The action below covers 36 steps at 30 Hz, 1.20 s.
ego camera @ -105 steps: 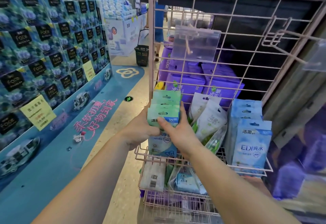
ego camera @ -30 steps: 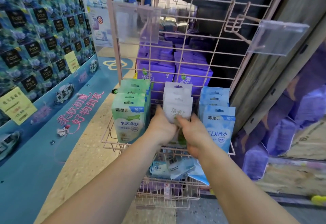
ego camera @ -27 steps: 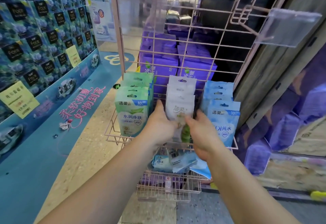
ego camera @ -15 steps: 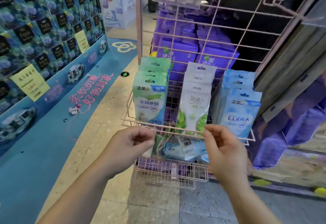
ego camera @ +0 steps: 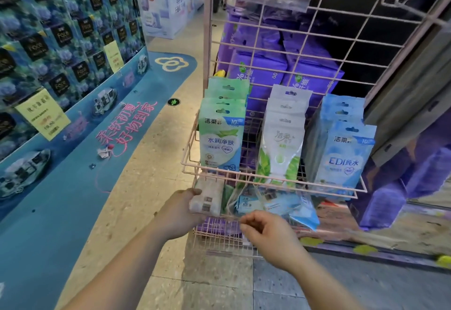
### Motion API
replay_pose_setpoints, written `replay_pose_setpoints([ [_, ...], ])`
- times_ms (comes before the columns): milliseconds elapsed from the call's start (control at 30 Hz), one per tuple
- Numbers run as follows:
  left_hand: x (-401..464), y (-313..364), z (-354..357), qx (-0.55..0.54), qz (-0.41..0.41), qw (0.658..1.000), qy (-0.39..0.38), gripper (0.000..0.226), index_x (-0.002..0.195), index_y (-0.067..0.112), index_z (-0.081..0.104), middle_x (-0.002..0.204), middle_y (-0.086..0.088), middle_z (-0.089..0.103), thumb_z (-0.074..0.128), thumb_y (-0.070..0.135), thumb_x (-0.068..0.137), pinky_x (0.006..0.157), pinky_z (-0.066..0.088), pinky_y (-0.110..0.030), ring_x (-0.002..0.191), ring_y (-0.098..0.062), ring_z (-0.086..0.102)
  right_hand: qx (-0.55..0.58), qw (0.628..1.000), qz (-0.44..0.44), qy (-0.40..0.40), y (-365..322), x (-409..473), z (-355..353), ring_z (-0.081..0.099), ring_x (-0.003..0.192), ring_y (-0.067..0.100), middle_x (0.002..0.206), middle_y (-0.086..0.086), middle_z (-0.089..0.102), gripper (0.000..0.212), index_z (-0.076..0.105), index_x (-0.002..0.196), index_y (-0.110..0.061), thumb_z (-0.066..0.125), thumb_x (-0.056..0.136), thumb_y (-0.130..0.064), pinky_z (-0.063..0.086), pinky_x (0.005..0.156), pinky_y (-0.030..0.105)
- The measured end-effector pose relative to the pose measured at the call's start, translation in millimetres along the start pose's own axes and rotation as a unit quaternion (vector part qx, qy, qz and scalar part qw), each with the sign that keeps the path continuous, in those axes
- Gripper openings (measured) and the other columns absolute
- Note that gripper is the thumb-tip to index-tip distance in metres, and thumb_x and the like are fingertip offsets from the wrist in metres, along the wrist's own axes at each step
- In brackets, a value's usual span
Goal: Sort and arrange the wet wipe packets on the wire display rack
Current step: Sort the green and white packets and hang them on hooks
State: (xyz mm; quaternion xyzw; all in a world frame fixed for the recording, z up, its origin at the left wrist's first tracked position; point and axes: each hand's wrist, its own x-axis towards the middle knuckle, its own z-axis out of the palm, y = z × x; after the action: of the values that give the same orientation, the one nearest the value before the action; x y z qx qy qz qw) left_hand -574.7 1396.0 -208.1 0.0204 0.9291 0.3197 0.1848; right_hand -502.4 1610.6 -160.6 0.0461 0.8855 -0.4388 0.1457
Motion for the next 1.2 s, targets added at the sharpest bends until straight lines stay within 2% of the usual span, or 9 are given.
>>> replay_pose_setpoints([
  [200,27.8,-15.1,38.5,0.124,0.036,0.991,0.024,0.065,0.133,0.03,0.05,0.136,0.002,0.051,0.066,0.042,0.072,0.103,0.039,-0.031,0.124,-0.021,0.046,-0.017,0.998,0.063,-0.002,6.9,42.4,29.4,0.058,0.086,0.007,0.122,-0.002,0.063,0.034,0.057,0.127,-0.02,0.053,0.093,-0.024,0.041,0.077,0.019],
  [333,37.0,-21.4,44.8,0.126,0.063,0.987,0.079,0.048,0.127,0.03,0.057,0.131,-0.006,0.051,0.064,0.026,0.08,0.096,0.041,-0.033,0.113,-0.029,0.051,-0.016,0.996,0.087,-0.006,9.6,59.6,45.5,0.056,0.114,0.016,0.134,0.002,0.057,0.041,0.051,0.134,-0.016,0.052,0.094,-0.023,0.036,0.086,0.016],
  [433,42.9,-28.1,42.3,0.097,0.091,0.987,0.091,0.032,0.111,0.018,0.071,0.119,-0.012,0.06,0.066,0.013,0.079,0.087,0.046,-0.03,0.104,-0.034,0.059,0.023,0.993,0.113,0.011,17.2,58.7,57.0,0.058,0.105,0.012,0.126,-0.001,0.062,0.036,0.057,0.127,-0.021,0.055,0.092,-0.027,0.04,0.082,0.017],
  [533,42.5,-25.4,33.9,0.038,0.084,0.99,0.109,0.024,0.102,0.009,0.074,0.11,-0.013,0.066,0.065,0.006,0.08,0.082,0.044,-0.023,0.101,-0.031,0.063,0.059,0.989,0.125,0.056,21.9,53.7,61.7,0.058,0.095,0.009,0.114,-0.006,0.064,0.032,0.059,0.123,-0.022,0.057,0.092,-0.027,0.043,0.071,0.017],
  [700,19.2,-12.0,-8.6,-0.119,0.054,0.988,0.081,0.013,0.088,0.013,0.074,0.081,0.0,0.065,0.063,0.02,0.089,0.06,0.037,-0.006,0.077,-0.013,0.059,0.162,0.973,0.128,0.105,12.3,53.1,56.0,0.068,0.09,0.019,0.113,0.0,0.066,0.037,0.05,0.131,-0.021,0.048,0.096,-0.032,0.055,0.085,0.036],
  [800,-11.3,-17.2,-23.1,-0.329,-0.004,0.944,-0.035,0.021,0.07,0.007,0.063,0.065,-0.005,0.062,0.06,0.013,0.091,0.062,0.053,-0.021,0.063,-0.015,0.06,0.422,0.88,0.217,-0.014,1.5,51.8,47.7,0.069,0.091,0.028,0.115,0.007,0.066,0.032,0.052,0.124,-0.022,0.053,0.095,-0.034,0.056,0.083,0.039],
  [867,-24.3,-24.5,-22.7,-0.464,-0.07,0.879,-0.084,0.016,0.077,0.002,0.058,0.069,-0.01,0.064,0.055,0.006,0.092,0.066,0.059,-0.031,0.063,-0.02,0.063,0.5,0.834,0.222,-0.073,-1.6,47.5,43.6,0.068,0.089,0.027,0.111,0.01,0.069,0.022,0.054,0.112,-0.028,0.06,0.091,-0.028,0.053,0.081,0.036],
  [1000,-31.5,-38.7,-22.7,-0.571,-0.126,0.802,-0.118,0.011,0.09,0.003,0.057,0.071,-0.012,0.064,0.056,0.014,0.087,0.058,0.058,-0.031,0.058,-0.02,0.062,0.463,0.859,0.21,-0.071,8.6,38.7,42.7,0.064,0.073,0.019,0.093,0.002,0.071,0.022,0.056,0.104,-0.027,0.066,0.087,-0.017,0.051,0.07,0.034],
  [1200,-27.4,-37.1,-22.4,-0.49,-0.135,0.855,-0.106,0.064,0.12,0.014,0.056,0.103,-0.01,0.071,0.079,0.037,0.064,0.08,0.05,-0.041,0.085,-0.026,0.064,0.417,0.887,0.187,-0.064,17.1,27.4,33.9,0.064,0.059,0.014,0.084,0.005,0.072,0.02,0.062,0.108,-0.009,0.063,0.088,-0.009,0.048,0.048,0.024],
])
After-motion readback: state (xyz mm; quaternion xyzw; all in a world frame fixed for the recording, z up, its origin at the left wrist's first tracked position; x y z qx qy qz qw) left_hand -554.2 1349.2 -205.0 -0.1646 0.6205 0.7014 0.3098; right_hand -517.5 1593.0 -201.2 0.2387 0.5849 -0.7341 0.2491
